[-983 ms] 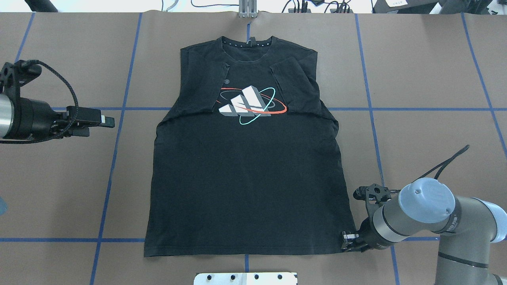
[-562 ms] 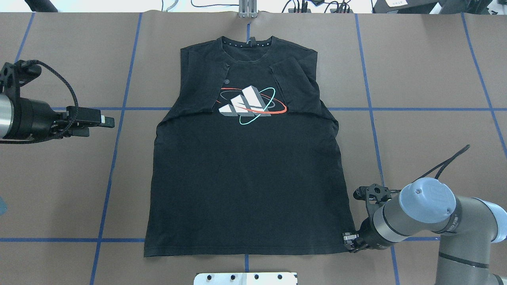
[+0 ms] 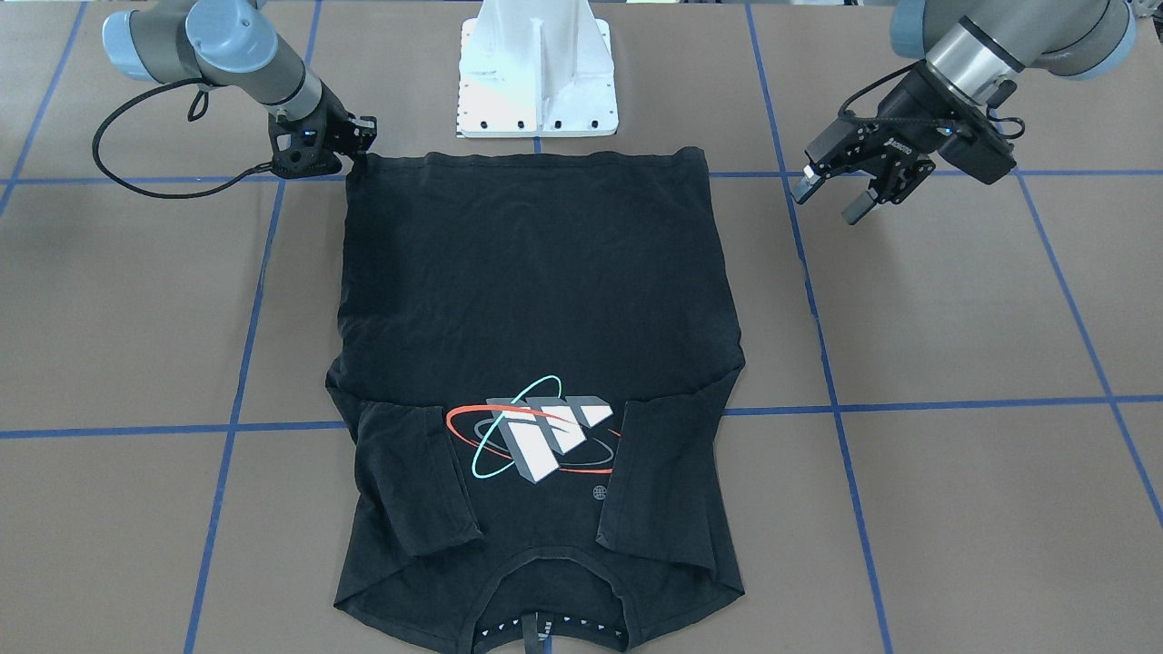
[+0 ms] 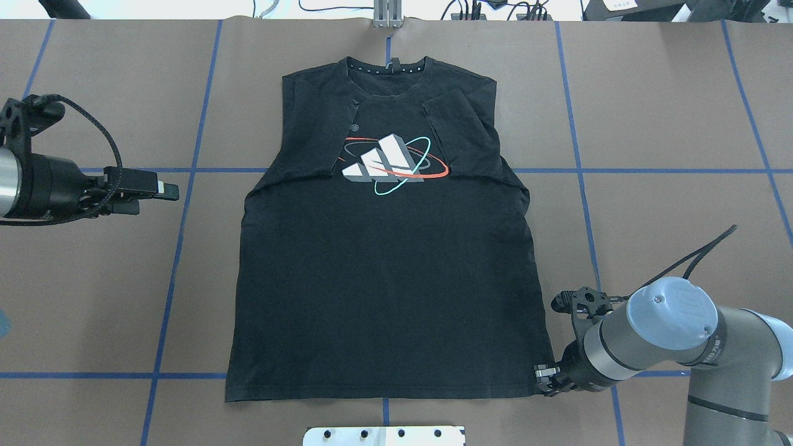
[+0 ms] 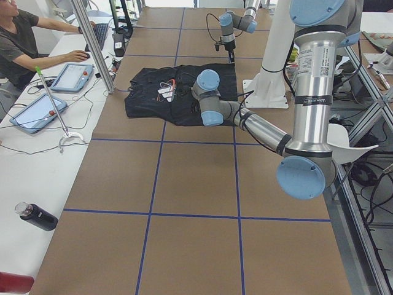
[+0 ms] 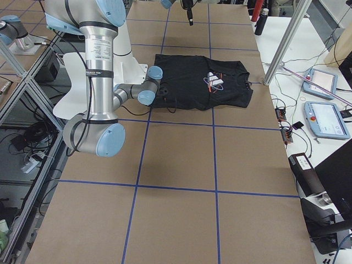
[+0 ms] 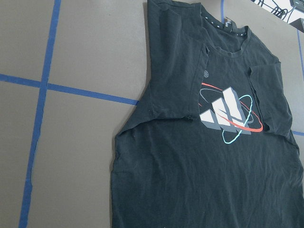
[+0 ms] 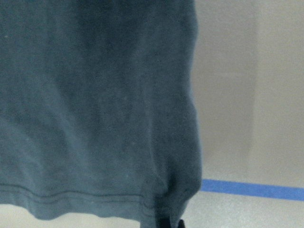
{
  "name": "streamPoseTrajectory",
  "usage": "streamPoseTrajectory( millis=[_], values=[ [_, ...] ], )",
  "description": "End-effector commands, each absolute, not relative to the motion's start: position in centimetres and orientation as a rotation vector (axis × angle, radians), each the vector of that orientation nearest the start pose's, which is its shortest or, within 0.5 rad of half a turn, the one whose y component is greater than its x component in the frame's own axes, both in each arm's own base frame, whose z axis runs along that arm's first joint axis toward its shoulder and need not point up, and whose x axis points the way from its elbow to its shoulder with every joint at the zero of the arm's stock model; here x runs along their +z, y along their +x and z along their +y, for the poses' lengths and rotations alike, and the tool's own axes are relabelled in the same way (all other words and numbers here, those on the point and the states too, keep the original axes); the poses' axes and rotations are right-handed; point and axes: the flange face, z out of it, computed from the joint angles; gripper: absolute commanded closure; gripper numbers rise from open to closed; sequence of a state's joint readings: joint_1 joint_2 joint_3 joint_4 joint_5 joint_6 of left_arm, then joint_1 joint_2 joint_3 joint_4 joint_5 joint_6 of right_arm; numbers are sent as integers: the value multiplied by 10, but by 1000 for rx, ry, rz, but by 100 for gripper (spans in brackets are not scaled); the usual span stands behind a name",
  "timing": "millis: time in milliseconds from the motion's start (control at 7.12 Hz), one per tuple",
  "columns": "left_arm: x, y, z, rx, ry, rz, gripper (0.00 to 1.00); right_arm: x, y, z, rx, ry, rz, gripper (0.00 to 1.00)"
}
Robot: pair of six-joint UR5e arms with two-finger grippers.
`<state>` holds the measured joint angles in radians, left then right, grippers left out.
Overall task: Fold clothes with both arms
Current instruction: 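Lower the left gripper to the other hem corner nearest the robot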
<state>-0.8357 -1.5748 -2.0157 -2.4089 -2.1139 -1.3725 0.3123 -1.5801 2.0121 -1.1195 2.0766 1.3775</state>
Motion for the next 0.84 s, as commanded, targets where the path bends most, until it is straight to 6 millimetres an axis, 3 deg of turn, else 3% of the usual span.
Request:
streamPoseTrajectory(
  millis=[0,140,421,702],
  values=[
    [359,272,-378,-168,143,1297,0,371,-437,-232,-126,-216,-1012,100],
    [364,287,-363,-166,97,1290,0,364,-437,-234,-79,-231,-1018,100],
    [367,348,-310,-226,12,1270,0,357,-434,-233,-66,-242,-1032,100],
    [375,391,-269,-248,-43,1238,0,348,-427,-236,-66,-236,-1051,100]
  ],
)
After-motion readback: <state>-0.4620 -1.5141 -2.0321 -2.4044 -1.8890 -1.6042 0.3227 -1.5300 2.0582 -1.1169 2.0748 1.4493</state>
